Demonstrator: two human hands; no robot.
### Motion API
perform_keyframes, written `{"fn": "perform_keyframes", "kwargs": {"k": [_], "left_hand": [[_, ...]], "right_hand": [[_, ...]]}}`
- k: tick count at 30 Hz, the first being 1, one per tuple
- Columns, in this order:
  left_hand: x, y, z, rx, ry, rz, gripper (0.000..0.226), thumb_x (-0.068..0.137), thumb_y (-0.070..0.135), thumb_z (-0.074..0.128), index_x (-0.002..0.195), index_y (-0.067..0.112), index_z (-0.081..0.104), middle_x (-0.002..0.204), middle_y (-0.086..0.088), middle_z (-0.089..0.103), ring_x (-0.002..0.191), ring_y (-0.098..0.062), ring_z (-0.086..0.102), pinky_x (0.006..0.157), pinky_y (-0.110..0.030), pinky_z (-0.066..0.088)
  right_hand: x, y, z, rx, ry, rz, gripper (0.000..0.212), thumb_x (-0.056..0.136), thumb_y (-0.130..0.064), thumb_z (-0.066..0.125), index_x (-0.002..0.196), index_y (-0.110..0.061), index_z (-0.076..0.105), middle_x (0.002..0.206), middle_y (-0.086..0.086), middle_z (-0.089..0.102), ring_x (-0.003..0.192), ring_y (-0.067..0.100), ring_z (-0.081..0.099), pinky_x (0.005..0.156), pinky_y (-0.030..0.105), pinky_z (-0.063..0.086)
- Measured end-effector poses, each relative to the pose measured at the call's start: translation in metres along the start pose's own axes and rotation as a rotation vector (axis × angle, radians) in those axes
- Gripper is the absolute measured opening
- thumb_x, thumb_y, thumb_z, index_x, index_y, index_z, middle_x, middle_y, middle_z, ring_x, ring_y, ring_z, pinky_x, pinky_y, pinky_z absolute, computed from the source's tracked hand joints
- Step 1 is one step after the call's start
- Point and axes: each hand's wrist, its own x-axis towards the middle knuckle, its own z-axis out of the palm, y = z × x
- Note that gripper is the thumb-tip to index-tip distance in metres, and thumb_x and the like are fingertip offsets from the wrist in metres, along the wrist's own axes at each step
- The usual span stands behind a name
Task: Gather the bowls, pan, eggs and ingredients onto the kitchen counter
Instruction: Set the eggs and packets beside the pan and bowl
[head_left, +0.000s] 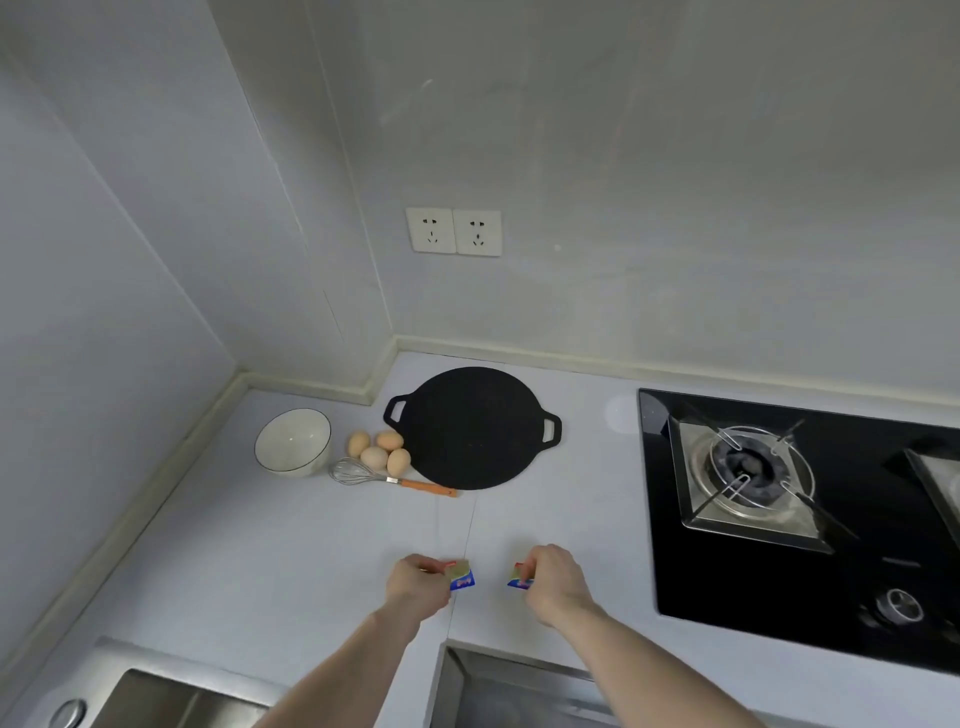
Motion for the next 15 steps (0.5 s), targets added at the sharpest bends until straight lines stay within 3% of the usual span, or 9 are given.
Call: {"fn": "perform_keyframes", "kwargs": {"k": [3,8,12,15], "left_hand": [[0.005,-0.003,-0.004,0.061,-0.027,0.022,0.029,0.077,0.006,0.056,0.099,0.017,0.072,0.091,-0.009,0.074,0.08,-0.025,0.073,0.058,-0.026,0.054],[-0.011,-0.004,-0.006,0.159,-0.048,0.127,0.027,0.085,0.008,0.061,0.105,0.025,0.063,0.108,0.0,0.068,0.089,-0.023,0.069,0.055,-0.022,0.048],[-0.047,-0.005,0.001,0.184,-0.039,0.29,0.04,0.084,-0.004,0.049,0.104,0.028,0.063,0.092,0.001,0.066,0.06,-0.016,0.058,0.046,-0.018,0.044],[-0.073,-0.008,0.015,0.284,-0.096,0.471,0.046,0.082,-0.006,0.042,0.099,0.028,0.067,0.113,0.006,0.063,0.074,-0.014,0.064,0.053,-0.017,0.047]], "right_hand": [[0.004,0.002,0.005,-0.001,0.01,0.016,0.026,0.082,0.002,0.056,0.086,-0.024,0.058,0.118,-0.001,0.063,0.109,0.015,0.064,0.089,0.023,0.052],[-0.001,0.013,0.009,-0.015,0.051,0.051,0.031,0.084,0.001,0.056,0.11,-0.016,0.063,0.118,0.003,0.055,0.102,0.023,0.061,0.082,0.026,0.048],[-0.027,0.021,0.002,0.08,0.088,0.031,0.027,0.085,-0.004,0.057,0.107,-0.02,0.064,0.118,0.001,0.055,0.097,0.023,0.06,0.08,0.024,0.045],[-0.067,0.043,-0.009,0.192,0.148,-0.014,0.028,0.084,-0.007,0.059,0.101,-0.028,0.061,0.119,-0.006,0.054,0.095,0.017,0.063,0.08,0.021,0.048]]}}
